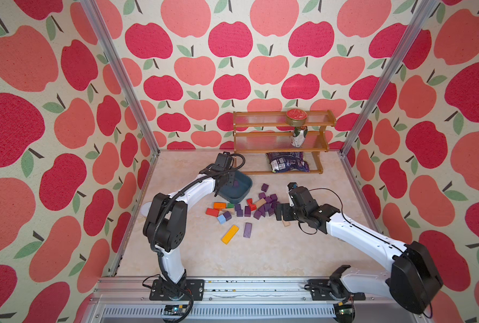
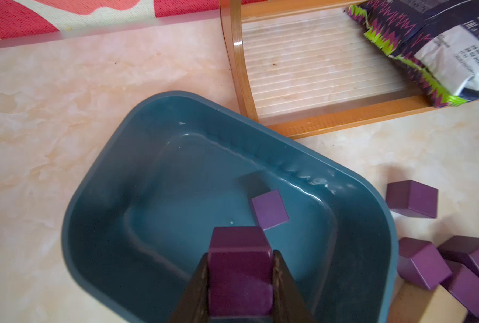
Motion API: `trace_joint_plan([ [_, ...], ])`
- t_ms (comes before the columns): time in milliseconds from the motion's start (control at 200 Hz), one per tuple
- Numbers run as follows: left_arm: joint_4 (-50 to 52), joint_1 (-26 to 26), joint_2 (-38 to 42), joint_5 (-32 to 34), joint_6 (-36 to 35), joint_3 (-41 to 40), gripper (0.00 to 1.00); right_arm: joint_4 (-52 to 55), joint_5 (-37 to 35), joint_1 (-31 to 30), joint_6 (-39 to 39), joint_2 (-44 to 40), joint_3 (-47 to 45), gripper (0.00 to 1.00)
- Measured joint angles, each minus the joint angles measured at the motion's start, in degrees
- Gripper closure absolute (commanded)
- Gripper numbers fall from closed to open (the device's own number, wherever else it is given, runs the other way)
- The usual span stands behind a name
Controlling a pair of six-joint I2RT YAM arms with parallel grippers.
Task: Pick purple bricks into the storage bin
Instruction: Place the building block in the storage box.
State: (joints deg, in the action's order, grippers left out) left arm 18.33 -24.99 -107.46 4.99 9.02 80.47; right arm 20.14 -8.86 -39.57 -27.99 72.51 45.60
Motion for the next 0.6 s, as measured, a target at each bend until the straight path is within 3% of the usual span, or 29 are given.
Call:
trace_joint_plan([
  [150, 0.4, 0.2, -5.7, -1.8, 0.0, 3.5, 0.76, -0.4, 0.6, 0.0, 0.0, 0.2, -0.3, 0.01],
  [215, 1.0, 0.3, -7.3, -2.4, 0.0, 4.5, 0.67, -0.4, 0.7, 0.0, 0.0, 0.2, -0.3, 0.01],
  [340, 2.1, 0.5, -8.6, -2.9, 0.3, 5.3, 0.63, -0.7, 0.8, 0.0, 0.0, 0.2, -0.8, 0.01],
  [490, 2.6, 0.6, -8.6, -2.9, 0.3, 5.8, 0.39, -0.9, 0.9, 0.0, 0.0, 0.5, -1.5, 0.01],
  [600, 2.6, 0.6, -8.4, -2.9, 0.5, 5.8, 0.38, -1.3, 1.0, 0.0, 0.0, 1.1, -1.6, 0.01],
])
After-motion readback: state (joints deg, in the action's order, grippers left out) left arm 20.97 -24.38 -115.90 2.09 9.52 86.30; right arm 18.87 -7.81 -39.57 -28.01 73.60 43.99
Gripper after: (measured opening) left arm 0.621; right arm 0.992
